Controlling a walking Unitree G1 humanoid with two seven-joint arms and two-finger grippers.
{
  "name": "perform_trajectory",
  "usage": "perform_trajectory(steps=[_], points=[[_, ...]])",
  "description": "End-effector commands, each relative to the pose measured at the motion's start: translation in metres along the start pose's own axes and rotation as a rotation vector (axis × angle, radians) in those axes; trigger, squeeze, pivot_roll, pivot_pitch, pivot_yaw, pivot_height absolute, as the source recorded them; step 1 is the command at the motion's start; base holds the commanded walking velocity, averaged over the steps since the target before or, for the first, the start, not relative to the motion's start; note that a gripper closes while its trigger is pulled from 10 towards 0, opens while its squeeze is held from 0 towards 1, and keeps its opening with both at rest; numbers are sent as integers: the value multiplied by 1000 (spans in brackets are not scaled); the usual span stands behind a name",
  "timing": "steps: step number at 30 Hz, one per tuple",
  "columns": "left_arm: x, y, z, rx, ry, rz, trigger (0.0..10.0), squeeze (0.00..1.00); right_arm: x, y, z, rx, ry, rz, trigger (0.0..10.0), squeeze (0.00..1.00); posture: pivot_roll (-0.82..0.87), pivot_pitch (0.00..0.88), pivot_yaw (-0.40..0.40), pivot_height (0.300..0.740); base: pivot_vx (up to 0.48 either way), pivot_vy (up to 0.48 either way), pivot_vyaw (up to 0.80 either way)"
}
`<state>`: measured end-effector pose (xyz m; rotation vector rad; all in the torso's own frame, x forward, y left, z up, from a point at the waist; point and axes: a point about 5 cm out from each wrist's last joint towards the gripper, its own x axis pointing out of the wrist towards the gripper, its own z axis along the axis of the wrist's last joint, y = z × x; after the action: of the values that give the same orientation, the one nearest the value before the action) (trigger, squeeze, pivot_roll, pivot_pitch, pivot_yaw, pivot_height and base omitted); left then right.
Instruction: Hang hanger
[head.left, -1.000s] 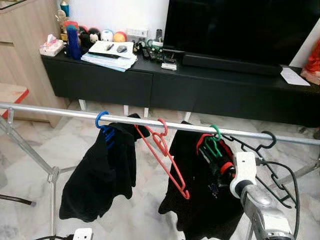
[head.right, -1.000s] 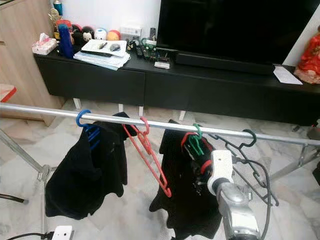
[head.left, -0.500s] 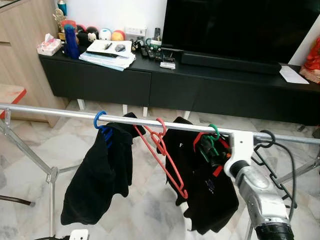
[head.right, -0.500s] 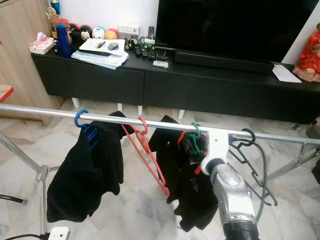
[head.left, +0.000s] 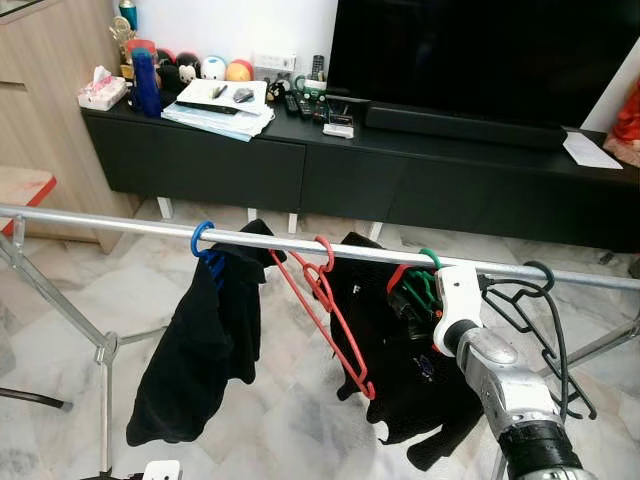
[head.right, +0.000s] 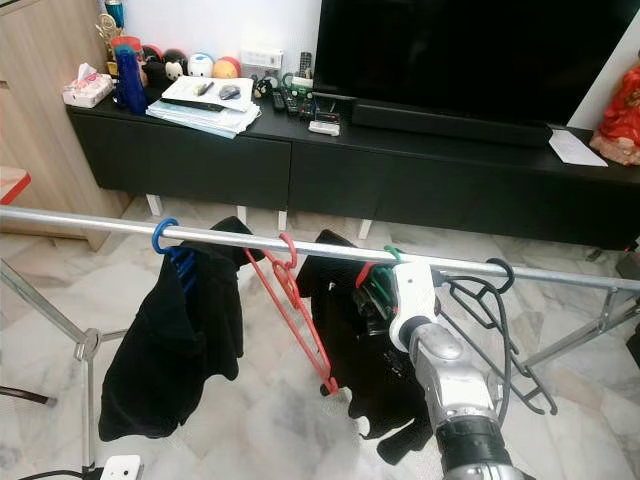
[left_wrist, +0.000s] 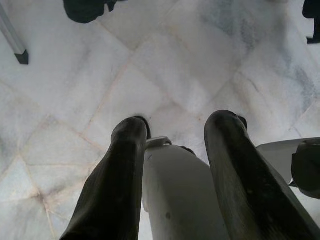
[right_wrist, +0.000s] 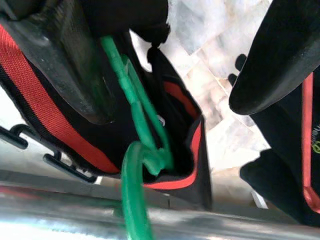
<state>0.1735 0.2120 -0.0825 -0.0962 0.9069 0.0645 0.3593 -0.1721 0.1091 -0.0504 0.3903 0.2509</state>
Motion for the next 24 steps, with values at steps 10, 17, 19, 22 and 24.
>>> perform_trajectory(steps=[10,17,19,22,24], points=[[-1,-1,-9,-8,35,0,10000,0,7,-18,5,-1,22,-45,10000,0,-20,101,-90,740,0,0,0],[-2,1,-11,-7,40,2,10000,0,9,-18,3,2,36,-22,10000,0,-18,105,-87,740,0,0,0],[-3,2,-11,-6,41,2,10000,0,9,-18,2,2,40,-13,10000,0,-20,105,-86,740,0,0,0],[-4,6,-13,-6,44,5,10000,0,9,-19,0,-12,50,2,0,0,-20,104,-87,740,0,0,0],[-5,8,-14,-6,46,6,10000,0,9,-20,-2,-17,55,2,1451,0,-19,103,-87,740,0,0,0]])
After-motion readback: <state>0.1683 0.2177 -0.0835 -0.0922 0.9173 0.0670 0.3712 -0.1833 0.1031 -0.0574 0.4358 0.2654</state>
